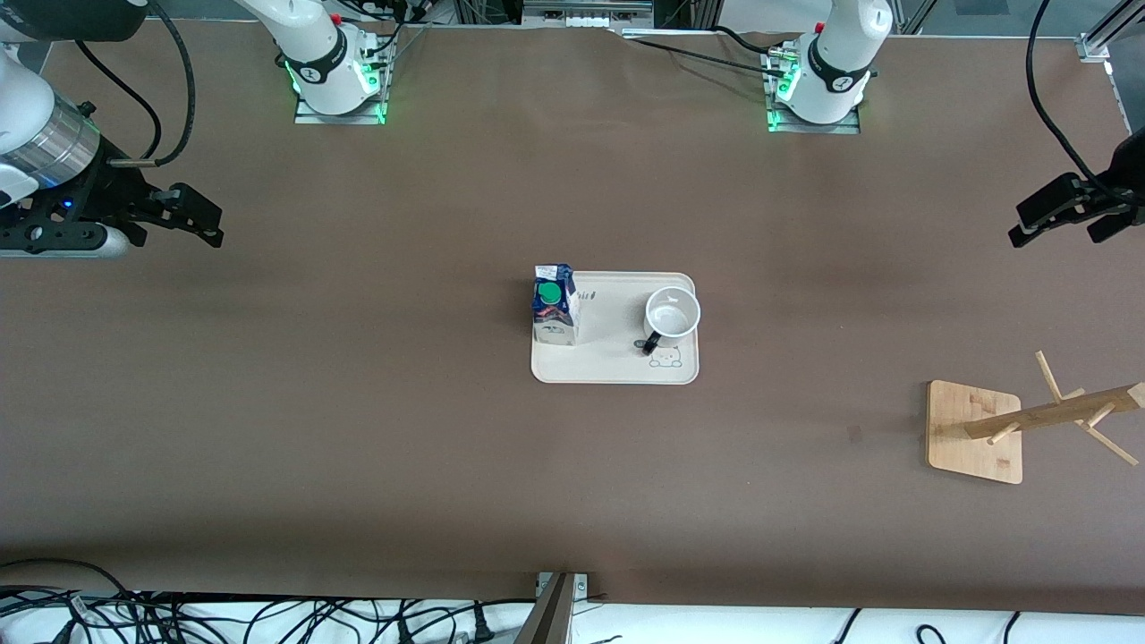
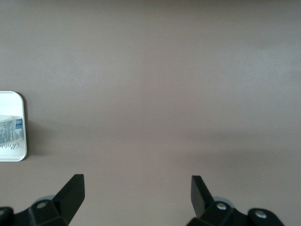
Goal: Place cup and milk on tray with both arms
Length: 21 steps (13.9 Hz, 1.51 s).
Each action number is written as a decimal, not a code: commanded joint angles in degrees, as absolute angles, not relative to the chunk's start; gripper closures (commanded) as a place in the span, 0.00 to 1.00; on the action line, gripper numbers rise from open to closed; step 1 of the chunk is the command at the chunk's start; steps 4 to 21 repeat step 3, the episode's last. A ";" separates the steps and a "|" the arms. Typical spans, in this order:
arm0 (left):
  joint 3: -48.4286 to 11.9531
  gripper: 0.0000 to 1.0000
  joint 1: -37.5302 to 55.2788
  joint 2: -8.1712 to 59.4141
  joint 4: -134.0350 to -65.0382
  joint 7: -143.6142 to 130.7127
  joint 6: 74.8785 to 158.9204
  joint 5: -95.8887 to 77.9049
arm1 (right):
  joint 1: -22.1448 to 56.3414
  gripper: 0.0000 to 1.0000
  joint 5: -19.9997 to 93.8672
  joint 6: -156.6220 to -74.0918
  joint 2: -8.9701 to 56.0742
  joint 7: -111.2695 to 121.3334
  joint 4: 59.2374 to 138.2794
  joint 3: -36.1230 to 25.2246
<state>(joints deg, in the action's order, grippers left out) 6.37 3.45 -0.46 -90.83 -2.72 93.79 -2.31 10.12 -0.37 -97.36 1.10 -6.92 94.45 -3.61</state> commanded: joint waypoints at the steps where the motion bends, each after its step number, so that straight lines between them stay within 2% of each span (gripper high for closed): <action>1: 6.50 0.00 3.78 -2.72 -92.73 -1.15 92.72 -2.55 | 10.02 0.00 -0.88 -96.59 1.49 -7.29 93.25 -3.52; 21: 6.07 0.00 4.48 -2.29 -91.68 -1.49 92.64 -1.85 | 10.02 0.00 -0.88 -96.42 1.49 -7.29 93.25 -3.52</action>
